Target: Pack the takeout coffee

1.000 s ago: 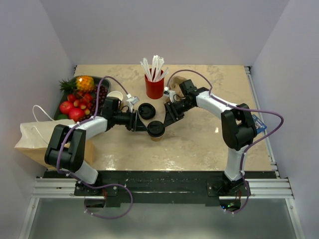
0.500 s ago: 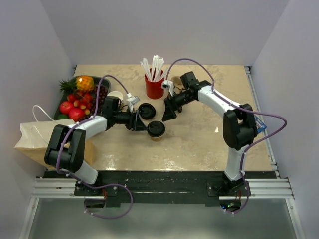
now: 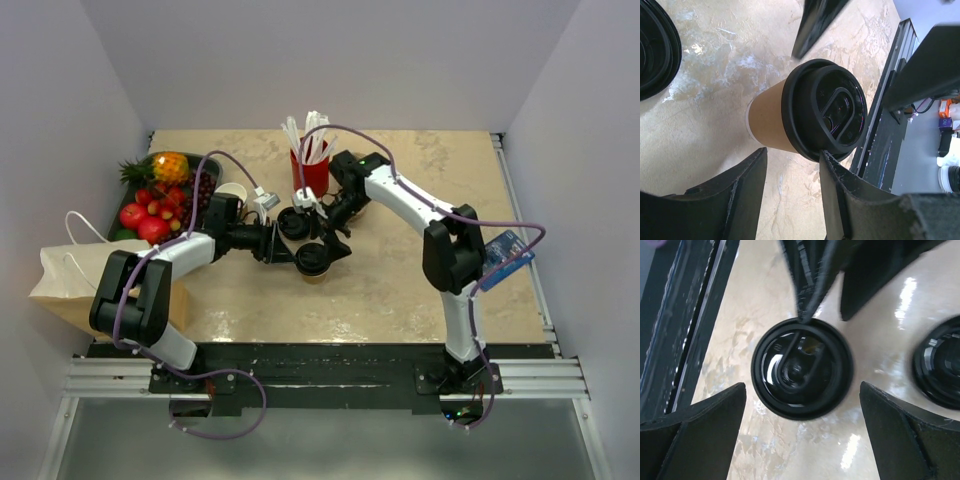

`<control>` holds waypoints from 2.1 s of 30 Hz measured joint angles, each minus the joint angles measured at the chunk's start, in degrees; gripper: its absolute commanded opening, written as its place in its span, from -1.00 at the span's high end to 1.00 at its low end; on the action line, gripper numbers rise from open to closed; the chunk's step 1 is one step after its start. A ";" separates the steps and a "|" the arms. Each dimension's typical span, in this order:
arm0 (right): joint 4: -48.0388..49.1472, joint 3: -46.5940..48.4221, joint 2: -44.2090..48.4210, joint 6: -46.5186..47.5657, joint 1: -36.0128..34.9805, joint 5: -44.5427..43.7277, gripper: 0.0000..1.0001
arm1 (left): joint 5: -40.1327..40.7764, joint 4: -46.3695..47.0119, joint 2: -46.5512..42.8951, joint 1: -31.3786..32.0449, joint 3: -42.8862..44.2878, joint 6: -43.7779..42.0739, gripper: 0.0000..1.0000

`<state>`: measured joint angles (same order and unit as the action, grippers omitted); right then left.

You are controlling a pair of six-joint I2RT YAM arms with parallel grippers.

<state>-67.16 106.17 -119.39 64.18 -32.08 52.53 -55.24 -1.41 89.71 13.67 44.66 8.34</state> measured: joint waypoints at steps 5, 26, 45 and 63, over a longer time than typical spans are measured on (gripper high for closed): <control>-2.58 -1.36 -1.16 4.94 -2.32 -2.34 -0.92 | 0.04 -0.09 0.00 0.00 0.00 0.00 0.00; 8.98 -9.73 9.33 1.27 -2.58 -3.58 -0.89 | 0.15 0.46 0.00 0.00 -0.02 0.02 0.00; 9.57 -9.81 7.34 -0.79 -5.46 -5.40 -0.79 | 0.09 1.33 0.00 0.00 -0.33 0.26 0.00; 8.22 -10.19 6.54 1.42 -7.08 -7.85 -0.43 | -0.07 1.77 0.02 0.00 -0.52 0.68 0.00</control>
<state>-58.94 95.98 -112.86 65.60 -39.16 44.69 -55.31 0.36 89.73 13.67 44.14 9.02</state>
